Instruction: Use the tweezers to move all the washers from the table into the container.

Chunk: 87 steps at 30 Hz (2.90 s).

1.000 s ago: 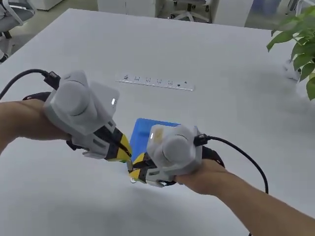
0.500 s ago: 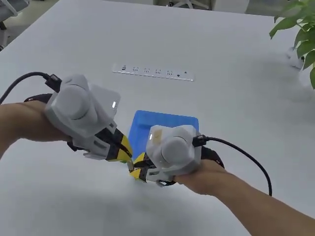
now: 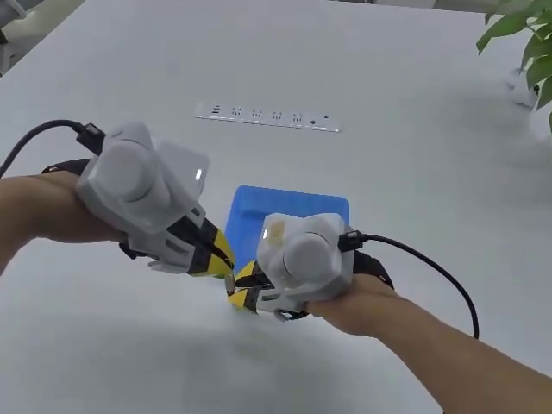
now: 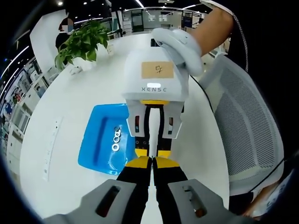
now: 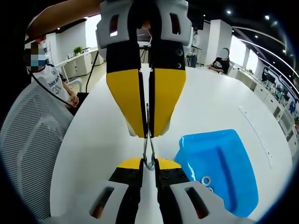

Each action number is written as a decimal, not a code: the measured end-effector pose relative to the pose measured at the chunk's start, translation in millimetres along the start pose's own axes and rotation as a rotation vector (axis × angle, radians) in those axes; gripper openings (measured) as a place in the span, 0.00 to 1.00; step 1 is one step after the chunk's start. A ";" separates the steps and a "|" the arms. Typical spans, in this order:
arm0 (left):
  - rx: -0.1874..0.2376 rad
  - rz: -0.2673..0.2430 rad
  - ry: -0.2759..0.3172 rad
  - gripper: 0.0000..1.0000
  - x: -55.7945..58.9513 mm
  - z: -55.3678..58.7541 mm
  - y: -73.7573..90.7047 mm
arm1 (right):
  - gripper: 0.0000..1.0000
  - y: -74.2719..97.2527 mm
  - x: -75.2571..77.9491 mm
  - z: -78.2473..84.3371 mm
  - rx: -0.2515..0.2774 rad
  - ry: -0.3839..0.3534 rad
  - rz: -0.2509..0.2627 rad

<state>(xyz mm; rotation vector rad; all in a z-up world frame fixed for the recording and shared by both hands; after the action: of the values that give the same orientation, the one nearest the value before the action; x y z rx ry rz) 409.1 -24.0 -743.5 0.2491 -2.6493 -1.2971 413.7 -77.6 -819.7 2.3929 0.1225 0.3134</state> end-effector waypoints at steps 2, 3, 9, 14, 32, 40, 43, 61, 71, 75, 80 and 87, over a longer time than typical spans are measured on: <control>0.001 -0.004 0.007 0.06 -1.3 0.1 0.1 | 0.12 -0.3 0.6 0.0 -0.001 -0.004 0.001; 0.002 -0.005 0.008 0.06 -1.8 0.0 0.1 | 0.12 -0.3 0.8 0.0 -0.003 -0.003 0.002; 0.006 -0.006 0.002 0.05 -2.5 -0.6 -0.9 | 0.11 0.1 1.3 0.2 -0.011 -0.006 0.001; 0.007 -0.002 0.003 0.05 -2.0 -1.1 -1.7 | 0.10 0.1 1.1 0.8 -0.014 -0.016 0.000; -0.009 -0.012 -0.003 0.05 3.0 -2.9 3.2 | 0.10 4.6 -2.0 -4.2 -0.025 0.004 -0.002; -0.010 -0.027 -0.001 0.06 6.6 -10.0 15.2 | 0.10 12.6 -1.0 -15.6 -0.019 0.014 0.004; -0.012 -0.032 -0.003 0.05 8.1 -13.1 19.9 | 0.10 15.9 -0.3 -20.1 -0.017 0.018 0.009; -0.005 -0.072 -0.045 0.05 7.0 -37.2 46.6 | 0.10 41.1 14.9 -42.4 -0.008 0.047 0.049; 0.010 -0.082 -0.077 0.05 -5.3 -54.5 48.8 | 0.10 54.9 31.3 -41.5 -0.015 0.056 0.083; 0.010 -0.080 -0.088 0.05 -11.0 -59.4 47.2 | 0.10 58.5 38.1 -38.1 -0.018 0.052 0.094; 0.019 -0.076 -0.105 0.05 -19.4 -66.1 42.5 | 0.10 63.7 46.1 -31.5 -0.024 0.045 0.110; 0.029 -0.069 -0.120 0.05 -28.9 -72.9 30.7 | 0.10 68.9 54.0 -17.2 -0.039 0.031 0.124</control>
<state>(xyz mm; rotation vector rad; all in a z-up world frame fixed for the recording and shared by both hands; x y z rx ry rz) 452.1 -54.4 -677.8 0.2767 -2.7849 -1.3345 461.5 -108.4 -751.0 2.3620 -0.0180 0.4067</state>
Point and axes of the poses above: the centre of the closed fingertips' face, and the gripper's own axes: y roughly backward along the fingers, x roughly to its right, z roughly out of its underside, the point moved 6 cm from there along y, roughly backward along the fingers, and after that the axes turned 12 degrees about y, right-handed, at the moved point
